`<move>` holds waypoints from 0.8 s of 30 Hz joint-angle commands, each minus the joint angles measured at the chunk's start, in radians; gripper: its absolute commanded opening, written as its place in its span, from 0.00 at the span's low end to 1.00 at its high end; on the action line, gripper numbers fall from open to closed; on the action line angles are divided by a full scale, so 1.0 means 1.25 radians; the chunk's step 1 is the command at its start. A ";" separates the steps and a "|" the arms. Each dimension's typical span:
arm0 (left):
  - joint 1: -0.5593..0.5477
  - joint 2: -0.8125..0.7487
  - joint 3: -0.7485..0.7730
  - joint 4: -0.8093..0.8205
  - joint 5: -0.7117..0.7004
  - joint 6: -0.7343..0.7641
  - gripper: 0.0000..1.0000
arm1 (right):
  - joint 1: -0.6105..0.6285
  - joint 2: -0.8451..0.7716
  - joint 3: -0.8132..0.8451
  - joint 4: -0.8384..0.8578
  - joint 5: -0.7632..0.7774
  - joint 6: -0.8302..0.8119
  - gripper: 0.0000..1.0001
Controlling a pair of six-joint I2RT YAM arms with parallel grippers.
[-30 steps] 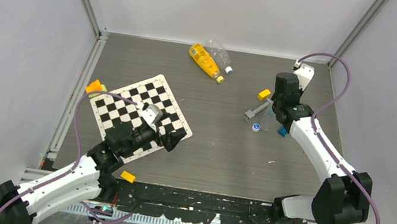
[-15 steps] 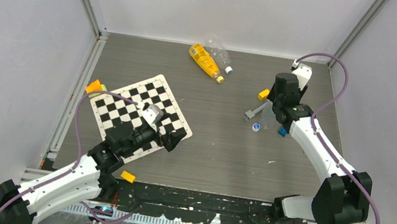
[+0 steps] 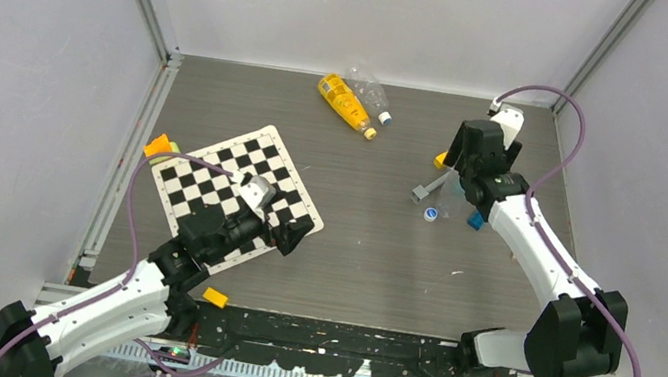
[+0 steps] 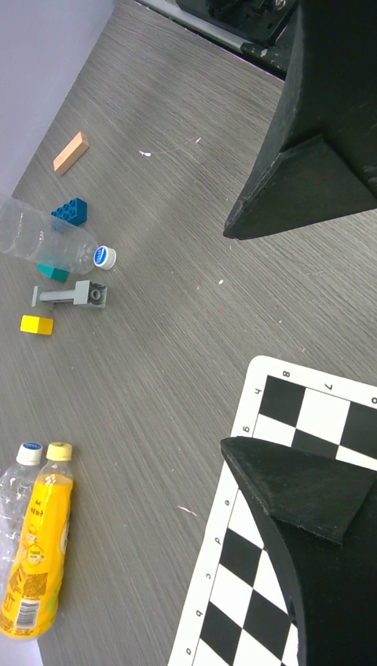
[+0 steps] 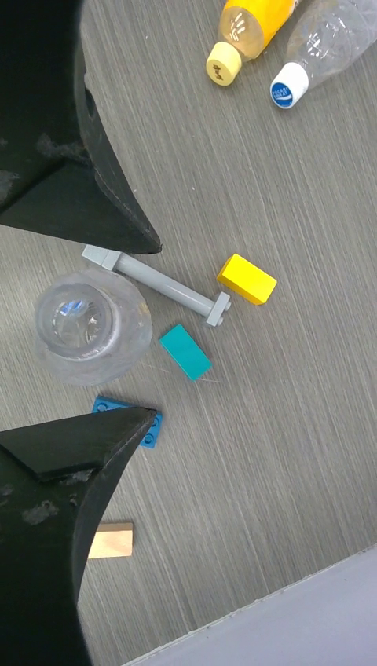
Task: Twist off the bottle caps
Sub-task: Place the plastic bottle at the center of the board, then pick up the plastic bottle from the corner of the board.
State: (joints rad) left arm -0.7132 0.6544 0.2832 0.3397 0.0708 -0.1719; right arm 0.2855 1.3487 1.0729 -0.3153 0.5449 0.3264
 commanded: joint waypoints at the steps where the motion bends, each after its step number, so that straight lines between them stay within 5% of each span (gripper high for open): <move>1: 0.000 -0.007 -0.003 0.024 -0.020 0.005 1.00 | -0.003 -0.022 0.066 -0.021 -0.020 -0.022 0.77; 7: 0.001 -0.007 -0.006 0.013 -0.098 -0.008 1.00 | -0.003 -0.076 0.135 -0.059 -0.035 -0.050 0.79; 15: 0.001 -0.018 -0.010 -0.010 -0.235 -0.047 1.00 | 0.013 -0.126 0.188 0.007 -0.309 0.006 0.78; 24: 0.000 -0.060 -0.022 -0.040 -0.350 -0.069 1.00 | 0.170 0.063 0.305 -0.044 -0.181 -0.050 0.77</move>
State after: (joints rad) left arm -0.7132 0.6090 0.2615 0.2932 -0.2581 -0.2329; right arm 0.4572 1.3354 1.4002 -0.3462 0.2638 0.2890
